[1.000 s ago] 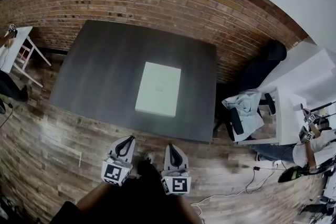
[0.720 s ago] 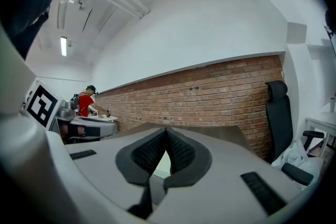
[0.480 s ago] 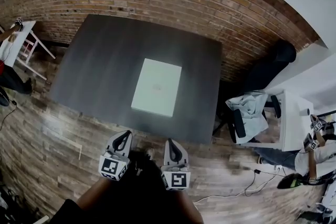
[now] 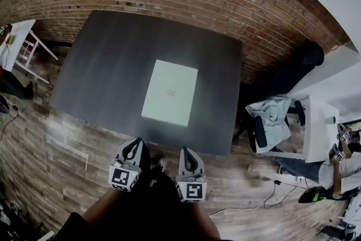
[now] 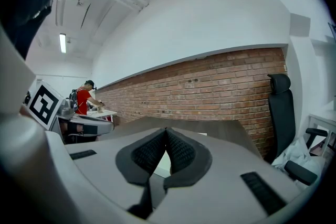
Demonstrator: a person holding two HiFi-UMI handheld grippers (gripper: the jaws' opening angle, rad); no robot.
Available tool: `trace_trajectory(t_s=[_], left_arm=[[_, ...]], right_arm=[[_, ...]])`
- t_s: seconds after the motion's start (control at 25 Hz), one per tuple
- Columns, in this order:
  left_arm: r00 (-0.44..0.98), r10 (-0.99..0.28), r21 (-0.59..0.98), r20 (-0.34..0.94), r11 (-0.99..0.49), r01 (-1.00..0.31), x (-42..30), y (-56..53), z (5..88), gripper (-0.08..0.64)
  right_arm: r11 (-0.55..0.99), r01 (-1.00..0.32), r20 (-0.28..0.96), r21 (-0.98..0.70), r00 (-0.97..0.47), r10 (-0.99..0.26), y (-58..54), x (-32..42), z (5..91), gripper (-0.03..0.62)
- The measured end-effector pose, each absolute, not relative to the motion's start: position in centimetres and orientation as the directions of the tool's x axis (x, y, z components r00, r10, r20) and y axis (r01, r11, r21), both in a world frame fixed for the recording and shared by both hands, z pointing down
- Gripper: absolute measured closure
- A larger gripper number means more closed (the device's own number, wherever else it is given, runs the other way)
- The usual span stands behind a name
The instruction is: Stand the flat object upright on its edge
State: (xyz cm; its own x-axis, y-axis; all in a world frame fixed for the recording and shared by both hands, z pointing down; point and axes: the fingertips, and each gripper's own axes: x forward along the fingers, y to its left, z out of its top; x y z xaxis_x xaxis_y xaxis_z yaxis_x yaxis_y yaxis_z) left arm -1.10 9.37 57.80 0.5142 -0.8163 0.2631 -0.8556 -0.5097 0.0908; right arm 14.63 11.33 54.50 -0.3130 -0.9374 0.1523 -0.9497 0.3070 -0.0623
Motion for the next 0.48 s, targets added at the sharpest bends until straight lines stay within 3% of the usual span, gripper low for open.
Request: trace_trajectory(t_s=[0.48], left_arm=[[0.516,-0.8,0.079,0.308,-0.519,-0.851,-1.9,5.1,62.0,0.518]], right_arm=[[0.29,-0.957,0.234,-0.027,-0.288,-0.928,7.4,15.2,58.9,0.568]])
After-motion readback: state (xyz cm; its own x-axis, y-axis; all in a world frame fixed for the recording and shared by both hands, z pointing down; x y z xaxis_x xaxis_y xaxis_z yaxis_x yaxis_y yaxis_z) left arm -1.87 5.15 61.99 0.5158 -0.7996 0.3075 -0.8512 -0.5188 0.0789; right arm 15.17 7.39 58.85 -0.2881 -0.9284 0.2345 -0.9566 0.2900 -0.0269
